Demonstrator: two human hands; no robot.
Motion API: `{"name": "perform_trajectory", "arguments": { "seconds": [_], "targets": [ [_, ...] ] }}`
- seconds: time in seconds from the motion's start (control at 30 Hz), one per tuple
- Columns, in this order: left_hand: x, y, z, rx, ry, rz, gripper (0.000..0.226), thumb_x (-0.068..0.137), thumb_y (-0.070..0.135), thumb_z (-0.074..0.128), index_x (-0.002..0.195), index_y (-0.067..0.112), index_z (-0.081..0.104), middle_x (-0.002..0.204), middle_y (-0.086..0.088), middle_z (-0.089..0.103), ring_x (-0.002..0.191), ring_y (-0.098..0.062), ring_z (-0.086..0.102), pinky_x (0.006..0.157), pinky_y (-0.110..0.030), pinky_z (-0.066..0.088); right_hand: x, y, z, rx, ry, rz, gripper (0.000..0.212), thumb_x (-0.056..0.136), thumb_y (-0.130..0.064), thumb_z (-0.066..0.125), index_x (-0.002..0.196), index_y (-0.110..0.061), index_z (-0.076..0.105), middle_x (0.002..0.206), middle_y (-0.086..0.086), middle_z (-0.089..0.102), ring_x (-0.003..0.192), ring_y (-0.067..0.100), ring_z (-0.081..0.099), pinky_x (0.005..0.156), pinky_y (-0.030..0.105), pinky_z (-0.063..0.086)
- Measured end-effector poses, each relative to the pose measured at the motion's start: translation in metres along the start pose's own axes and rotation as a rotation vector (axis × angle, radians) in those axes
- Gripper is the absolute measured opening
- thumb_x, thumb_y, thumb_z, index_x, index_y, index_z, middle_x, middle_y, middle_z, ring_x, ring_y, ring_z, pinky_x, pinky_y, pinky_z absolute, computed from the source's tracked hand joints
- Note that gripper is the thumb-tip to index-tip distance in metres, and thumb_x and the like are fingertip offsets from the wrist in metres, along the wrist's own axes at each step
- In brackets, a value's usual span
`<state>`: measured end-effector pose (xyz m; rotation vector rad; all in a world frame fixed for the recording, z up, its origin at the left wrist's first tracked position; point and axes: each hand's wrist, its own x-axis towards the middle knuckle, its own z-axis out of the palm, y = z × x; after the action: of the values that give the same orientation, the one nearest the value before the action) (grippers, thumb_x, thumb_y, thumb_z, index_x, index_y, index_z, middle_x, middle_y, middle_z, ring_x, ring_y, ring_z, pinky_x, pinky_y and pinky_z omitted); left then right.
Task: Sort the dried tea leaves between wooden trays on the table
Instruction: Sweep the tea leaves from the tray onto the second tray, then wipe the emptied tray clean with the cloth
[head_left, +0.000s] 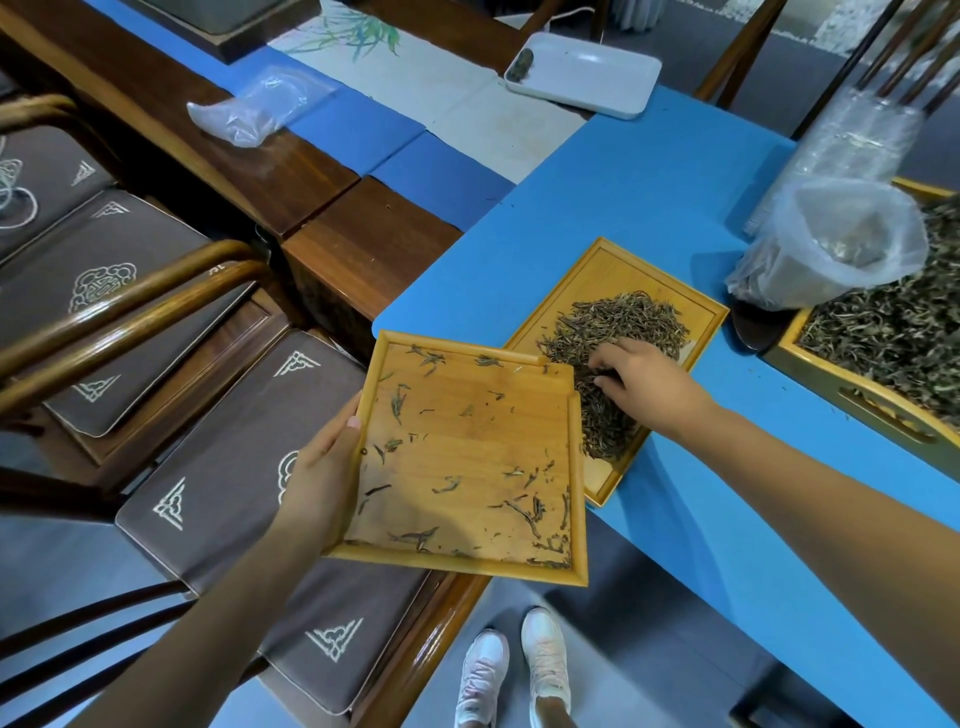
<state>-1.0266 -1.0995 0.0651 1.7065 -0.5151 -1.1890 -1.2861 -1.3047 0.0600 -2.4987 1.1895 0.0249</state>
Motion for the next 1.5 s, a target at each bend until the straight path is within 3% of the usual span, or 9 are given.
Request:
{"name": "perform_trajectory", "arguments": {
  "seconds": [0.13,0.4,0.53,0.73,0.87,1.03,1.17,1.33,1.5],
  "targets": [
    [0.001,0.003,0.004,0.01,0.068,-0.008,0.029,0.1,0.029,0.036,0.118,0.043,0.054,0.121,-0.001,0.065,0.107,-0.023,0.062,0.089,-0.04,0.049,-0.004,0.0,-0.005,0.005,0.03,0.002,0.022,0.091,-0.016,0.053,0.112,-0.009,0.056,0.107,0.013,0.059,0.101,0.029,0.054,0.084,0.038,0.047],
    [0.006,0.024,0.031,0.011,0.076,0.028,0.031,0.099,0.029,0.038,0.118,0.047,0.056,0.097,0.009,0.072,0.08,-0.009,0.071,0.057,-0.019,0.054,-0.024,0.012,-0.024,0.074,0.15,0.114,0.021,0.091,-0.015,0.053,0.11,-0.008,0.058,0.104,0.014,0.058,0.097,0.03,0.054,0.078,0.037,0.044],
    [0.003,0.036,0.052,0.01,-0.018,0.065,0.03,0.1,0.028,0.036,0.113,0.042,0.059,0.11,0.002,0.071,0.098,-0.018,0.069,0.078,-0.029,0.056,-0.04,0.023,-0.032,0.124,0.218,0.195,0.019,0.091,-0.016,0.053,0.109,-0.01,0.059,0.107,0.012,0.059,0.096,0.027,0.055,0.072,0.029,0.039],
    [0.006,0.056,0.09,0.07,-0.155,0.157,0.032,0.1,0.028,0.037,0.105,0.041,0.066,0.102,0.016,0.072,0.092,-0.001,0.068,0.067,-0.013,0.052,-0.082,0.058,-0.053,0.101,0.246,0.308,0.02,0.091,-0.017,0.054,0.11,-0.012,0.058,0.107,0.012,0.058,0.098,0.027,0.056,0.074,0.032,0.04],
    [0.011,0.059,0.121,0.121,-0.221,0.199,0.033,0.099,0.034,0.038,0.126,0.031,0.058,0.118,0.011,0.067,0.108,-0.006,0.063,0.086,-0.024,0.049,-0.12,0.085,-0.062,0.096,0.272,0.398,0.02,0.09,-0.018,0.055,0.109,-0.012,0.057,0.112,0.011,0.059,0.1,0.026,0.056,0.077,0.035,0.044],
    [0.012,0.06,0.169,0.178,-0.272,0.242,0.036,0.098,0.037,0.04,0.131,0.031,0.053,0.13,0.009,0.058,0.122,-0.01,0.052,0.102,-0.03,0.04,-0.174,0.114,-0.064,0.084,0.313,0.526,0.019,0.09,-0.019,0.055,0.108,-0.013,0.058,0.11,0.009,0.059,0.1,0.025,0.056,0.075,0.031,0.041],
    [0.006,0.059,0.21,0.212,-0.349,0.294,0.035,0.099,0.033,0.039,0.132,0.032,0.052,0.128,0.015,0.055,0.113,0.006,0.051,0.081,-0.006,0.038,-0.218,0.132,-0.063,0.101,0.33,0.61,0.019,0.09,-0.018,0.055,0.108,-0.012,0.057,0.11,0.011,0.059,0.097,0.026,0.056,0.077,0.033,0.043],
    [0.001,0.052,0.248,0.246,-0.432,0.259,0.039,0.098,0.038,0.038,0.136,0.034,0.047,0.134,0.01,0.055,0.122,-0.011,0.05,0.098,-0.029,0.039,-0.265,0.149,-0.051,0.135,0.325,0.757,0.024,0.091,-0.019,0.053,0.113,-0.011,0.056,0.111,0.012,0.057,0.098,0.029,0.056,0.078,0.036,0.043],
    [-0.007,0.046,0.275,0.272,-0.513,0.254,0.038,0.099,0.034,0.037,0.136,0.036,0.047,0.133,0.011,0.055,0.121,-0.01,0.051,0.091,-0.022,0.044,-0.303,0.158,-0.033,0.149,0.338,0.898,0.023,0.09,-0.019,0.053,0.111,-0.009,0.056,0.112,0.015,0.056,0.102,0.034,0.052,0.074,0.034,0.038]
  ]
}}
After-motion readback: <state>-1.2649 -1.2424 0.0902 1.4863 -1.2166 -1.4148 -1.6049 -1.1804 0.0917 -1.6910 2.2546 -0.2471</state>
